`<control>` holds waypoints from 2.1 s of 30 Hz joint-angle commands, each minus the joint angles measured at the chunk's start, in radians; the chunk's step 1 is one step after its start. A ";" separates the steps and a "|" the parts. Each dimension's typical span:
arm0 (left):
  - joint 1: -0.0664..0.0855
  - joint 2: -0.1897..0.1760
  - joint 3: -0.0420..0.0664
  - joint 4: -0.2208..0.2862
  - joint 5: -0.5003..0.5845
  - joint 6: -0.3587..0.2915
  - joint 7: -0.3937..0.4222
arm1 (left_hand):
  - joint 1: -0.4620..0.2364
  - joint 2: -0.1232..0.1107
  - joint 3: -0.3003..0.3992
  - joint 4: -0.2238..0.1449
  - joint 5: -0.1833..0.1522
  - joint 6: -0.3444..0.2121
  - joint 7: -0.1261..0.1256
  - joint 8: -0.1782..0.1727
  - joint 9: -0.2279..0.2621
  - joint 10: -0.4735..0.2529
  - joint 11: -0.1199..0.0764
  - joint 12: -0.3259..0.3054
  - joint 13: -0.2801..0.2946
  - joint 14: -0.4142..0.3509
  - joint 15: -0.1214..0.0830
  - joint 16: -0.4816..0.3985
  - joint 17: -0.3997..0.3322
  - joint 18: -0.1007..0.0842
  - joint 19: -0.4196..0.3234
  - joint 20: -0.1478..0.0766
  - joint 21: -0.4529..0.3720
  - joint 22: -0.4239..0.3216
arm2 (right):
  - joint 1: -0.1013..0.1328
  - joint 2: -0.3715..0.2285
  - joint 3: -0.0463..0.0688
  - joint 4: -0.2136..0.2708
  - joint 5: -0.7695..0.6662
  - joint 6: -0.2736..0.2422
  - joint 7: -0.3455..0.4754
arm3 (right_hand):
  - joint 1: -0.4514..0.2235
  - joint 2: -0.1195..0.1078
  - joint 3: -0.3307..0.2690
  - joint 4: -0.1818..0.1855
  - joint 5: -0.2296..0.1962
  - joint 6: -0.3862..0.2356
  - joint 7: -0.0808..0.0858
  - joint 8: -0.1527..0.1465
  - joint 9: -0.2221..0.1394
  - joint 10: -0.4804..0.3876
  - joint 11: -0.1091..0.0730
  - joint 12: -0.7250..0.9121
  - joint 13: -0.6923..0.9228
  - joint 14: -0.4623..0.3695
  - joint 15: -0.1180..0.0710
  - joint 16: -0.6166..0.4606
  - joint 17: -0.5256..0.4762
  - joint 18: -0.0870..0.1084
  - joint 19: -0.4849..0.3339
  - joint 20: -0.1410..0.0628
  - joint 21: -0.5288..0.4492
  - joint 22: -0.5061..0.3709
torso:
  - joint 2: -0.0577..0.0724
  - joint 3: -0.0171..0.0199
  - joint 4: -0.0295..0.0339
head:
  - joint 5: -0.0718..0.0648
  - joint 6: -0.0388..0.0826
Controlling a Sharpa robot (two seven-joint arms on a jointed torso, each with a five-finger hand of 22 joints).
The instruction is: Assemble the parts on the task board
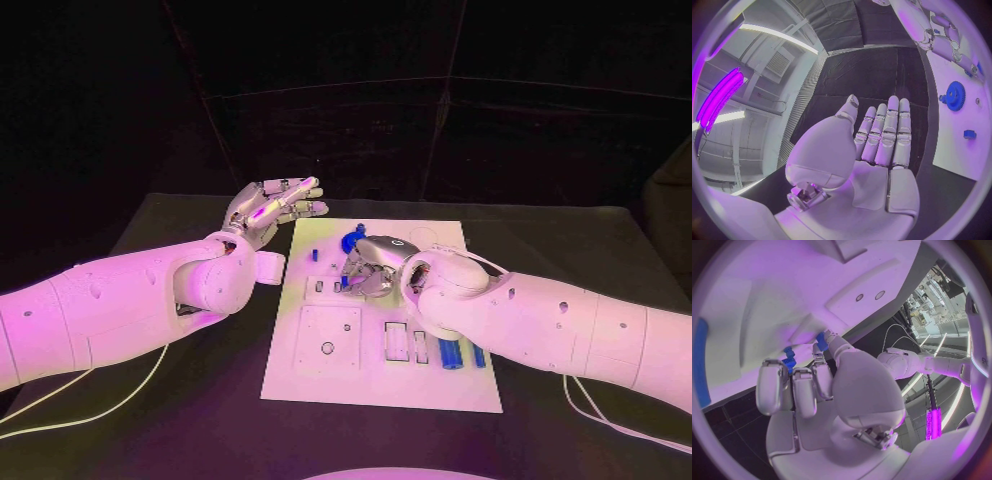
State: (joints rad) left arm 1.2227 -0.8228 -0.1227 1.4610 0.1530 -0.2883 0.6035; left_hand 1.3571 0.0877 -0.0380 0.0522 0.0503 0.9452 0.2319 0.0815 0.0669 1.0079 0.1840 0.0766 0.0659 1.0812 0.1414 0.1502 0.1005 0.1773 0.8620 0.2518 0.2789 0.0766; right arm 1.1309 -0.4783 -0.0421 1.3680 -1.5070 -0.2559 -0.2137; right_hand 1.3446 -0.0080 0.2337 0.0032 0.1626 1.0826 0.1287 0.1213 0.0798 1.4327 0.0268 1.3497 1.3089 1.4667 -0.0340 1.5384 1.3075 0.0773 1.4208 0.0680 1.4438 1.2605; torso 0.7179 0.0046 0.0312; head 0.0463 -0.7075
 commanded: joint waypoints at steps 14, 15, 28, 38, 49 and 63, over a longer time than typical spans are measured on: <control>0.002 0.000 0.001 0.000 0.001 0.015 0.002 | -0.003 0.007 0.000 -0.004 0.000 0.006 0.002 -0.005 0.001 0.008 -0.002 -0.003 0.000 0.002 -0.004 -0.004 0.000 0.007 0.006 -0.001 -0.007 -0.002 | -0.004 -0.005 -0.004 0.005 -0.025 0.052 -0.025 | -0.007 -0.005 0.000 -0.002 0.004 0.014 -0.013 -0.003 -0.003 -0.008 0.004 -0.010 0.035 0.083 -0.005 -0.008 0.168 -0.014 -0.006 0.001 -0.004 -0.005 | 0.000 -0.0002 0.0011 | 0.000 -0.003; 0.002 0.000 0.001 0.000 0.001 0.015 0.002 | -0.003 0.007 0.000 -0.004 0.000 0.006 0.002 -0.005 0.001 0.008 -0.002 -0.003 0.000 0.002 -0.004 -0.004 0.000 0.007 0.006 -0.001 -0.007 -0.002 | -0.004 -0.005 -0.004 0.005 -0.025 0.052 -0.026 | -0.007 -0.005 0.000 -0.002 0.004 0.013 -0.013 -0.003 -0.003 -0.008 0.005 -0.010 0.035 0.083 -0.005 -0.008 0.168 -0.014 -0.006 0.001 -0.004 -0.006 | 0.000 -0.0002 0.0011 | 0.000 -0.003; 0.002 0.001 0.001 -0.002 0.001 0.016 0.000 | -0.003 0.007 -0.001 -0.004 0.000 0.006 0.003 -0.005 0.001 0.008 -0.002 -0.003 0.000 0.002 -0.004 -0.005 0.000 0.007 0.006 -0.001 -0.007 -0.002 | -0.004 -0.006 -0.004 0.006 -0.026 0.031 -0.036 | -0.035 -0.034 -0.004 0.003 0.003 -0.054 0.013 -0.044 -0.015 -0.047 0.026 -0.066 -0.016 0.082 0.012 -0.011 0.162 -0.012 -0.012 0.014 -0.011 -0.016 | 0.000 0.0002 0.0011 | -0.001 -0.004; 0.002 0.000 0.001 -0.001 0.001 0.014 -0.004 | -0.005 0.007 -0.001 -0.004 0.000 0.005 0.004 -0.006 0.000 0.007 -0.001 -0.004 0.000 0.002 -0.004 -0.005 0.000 0.007 0.006 -0.001 -0.008 -0.003 | -0.004 -0.004 -0.004 0.009 -0.027 0.015 -0.050 | -0.065 -0.056 -0.022 0.017 -0.004 -0.085 0.023 -0.054 -0.013 -0.066 0.036 -0.092 -0.042 0.080 0.022 -0.015 0.155 -0.011 -0.016 0.025 -0.015 -0.024 | 0.000 0.0000 0.0017 | 0.000 -0.005; 0.002 0.000 0.001 -0.001 0.001 0.015 -0.007 | -0.005 0.006 -0.002 -0.005 0.000 0.004 0.004 -0.007 0.000 0.006 0.000 -0.005 0.000 0.001 -0.003 -0.006 0.000 0.007 0.006 -0.001 -0.008 -0.003 | -0.005 -0.008 -0.004 0.015 -0.027 -0.033 -0.068 | -0.128 -0.107 -0.126 0.074 0.009 -0.141 0.030 -0.055 -0.012 -0.106 0.044 -0.142 -0.098 0.075 0.029 -0.025 0.138 -0.006 -0.026 0.032 -0.028 -0.045 | 0.000 0.0006 0.0012 | -0.001 -0.004; 0.001 -0.011 0.001 -0.005 -0.120 0.028 -0.098 | -0.041 0.002 -0.026 -0.009 0.002 0.105 -0.089 0.013 0.004 0.282 -0.112 0.085 0.043 0.435 -0.156 0.388 0.286 0.005 0.399 -0.151 0.232 0.103 | 0.000 -0.137 0.009 0.119 0.145 -0.236 0.161 | 0.006 -0.115 -0.362 0.271 0.044 -0.221 0.049 -0.021 -0.005 -0.144 0.063 -0.154 -0.148 0.069 0.045 -0.042 0.112 0.003 -0.048 0.049 -0.054 -0.095 | -0.005 0.0006 -0.0007 | -0.007 0.007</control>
State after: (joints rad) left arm 1.2224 -0.8329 -0.1231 1.4536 0.1074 -0.2821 0.5585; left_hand 1.3247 0.0909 -0.0599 0.0425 0.0503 1.0468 0.1490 0.0940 0.0719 1.2875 0.0734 0.1633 0.1097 1.4619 -0.0047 0.5539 0.4174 0.1767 1.2444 0.1043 0.5017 0.1753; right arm 1.1228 -0.6111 -0.0361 1.4775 -1.4651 -0.4133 -0.1652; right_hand 1.3457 -0.1257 -0.1298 0.2706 0.2107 0.8548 0.1794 0.0981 0.0736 1.2941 0.0888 1.1910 1.1611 1.4651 0.0073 1.4994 1.3073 0.0774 1.3764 0.1182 1.3920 1.1681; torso 0.7158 0.0062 0.0323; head 0.0414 -0.7019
